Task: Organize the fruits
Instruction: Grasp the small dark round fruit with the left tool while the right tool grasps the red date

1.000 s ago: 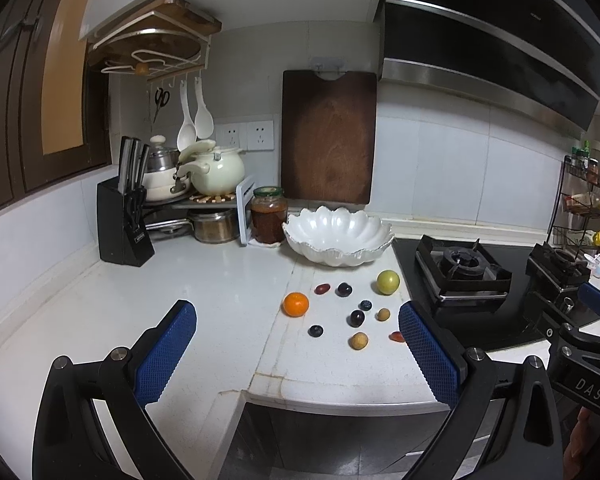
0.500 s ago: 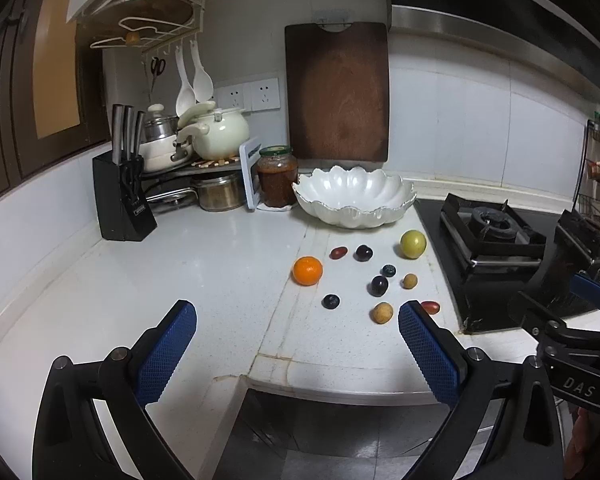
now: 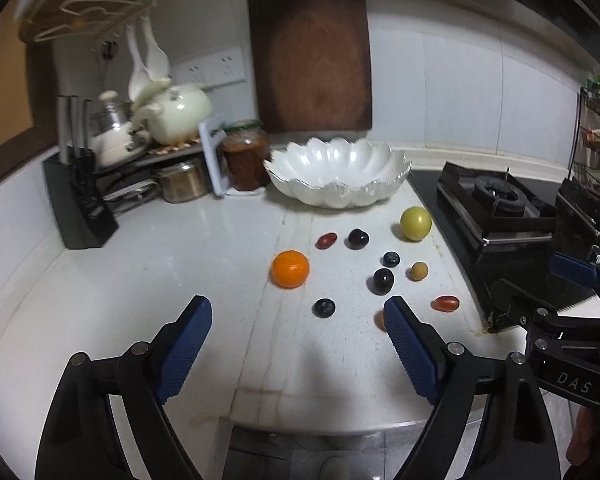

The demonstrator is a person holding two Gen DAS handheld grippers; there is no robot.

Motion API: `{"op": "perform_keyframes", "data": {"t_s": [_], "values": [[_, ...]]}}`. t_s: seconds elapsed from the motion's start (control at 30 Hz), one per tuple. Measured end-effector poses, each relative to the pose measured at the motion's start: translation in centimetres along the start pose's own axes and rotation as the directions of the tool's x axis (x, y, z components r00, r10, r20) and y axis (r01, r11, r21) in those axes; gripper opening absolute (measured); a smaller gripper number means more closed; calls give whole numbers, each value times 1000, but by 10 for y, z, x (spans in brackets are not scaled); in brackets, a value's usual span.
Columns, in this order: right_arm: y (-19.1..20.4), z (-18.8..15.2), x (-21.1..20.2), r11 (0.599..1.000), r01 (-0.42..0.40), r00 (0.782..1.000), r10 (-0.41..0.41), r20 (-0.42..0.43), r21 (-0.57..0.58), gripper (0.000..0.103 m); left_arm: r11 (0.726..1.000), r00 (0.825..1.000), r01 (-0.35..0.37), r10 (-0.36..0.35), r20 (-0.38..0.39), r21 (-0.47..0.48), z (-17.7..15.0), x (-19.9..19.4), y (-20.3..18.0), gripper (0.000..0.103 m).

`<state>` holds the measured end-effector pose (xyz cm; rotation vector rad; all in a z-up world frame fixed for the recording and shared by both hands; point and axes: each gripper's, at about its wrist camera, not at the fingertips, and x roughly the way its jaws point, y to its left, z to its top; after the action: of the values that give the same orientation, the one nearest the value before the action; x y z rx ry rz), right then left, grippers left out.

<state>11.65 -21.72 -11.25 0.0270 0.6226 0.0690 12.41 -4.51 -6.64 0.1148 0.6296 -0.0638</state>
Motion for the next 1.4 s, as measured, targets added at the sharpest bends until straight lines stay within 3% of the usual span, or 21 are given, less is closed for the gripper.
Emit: {"op": "perform_keyframes", "data": {"t_s": [0.3, 0.7, 1.23, 1.4], "values": [[3, 5, 52, 1000, -8, 997, 10, -79, 26, 75, 997, 993, 61, -56, -100, 41, 3, 61, -4, 76], [6, -6, 96, 999, -18, 980, 27, -199, 44, 62, 992, 968, 121, -111, -224, 30, -8, 113, -6, 60], [0, -15, 110, 997, 2, 968, 18, -249, 80, 47, 983, 952, 176, -157, -262, 49, -9, 138, -16, 37], [0, -15, 115, 997, -1, 965, 23, -262, 82, 35, 982, 946, 187, -171, -274, 32, -9, 142, -15, 32]]}}
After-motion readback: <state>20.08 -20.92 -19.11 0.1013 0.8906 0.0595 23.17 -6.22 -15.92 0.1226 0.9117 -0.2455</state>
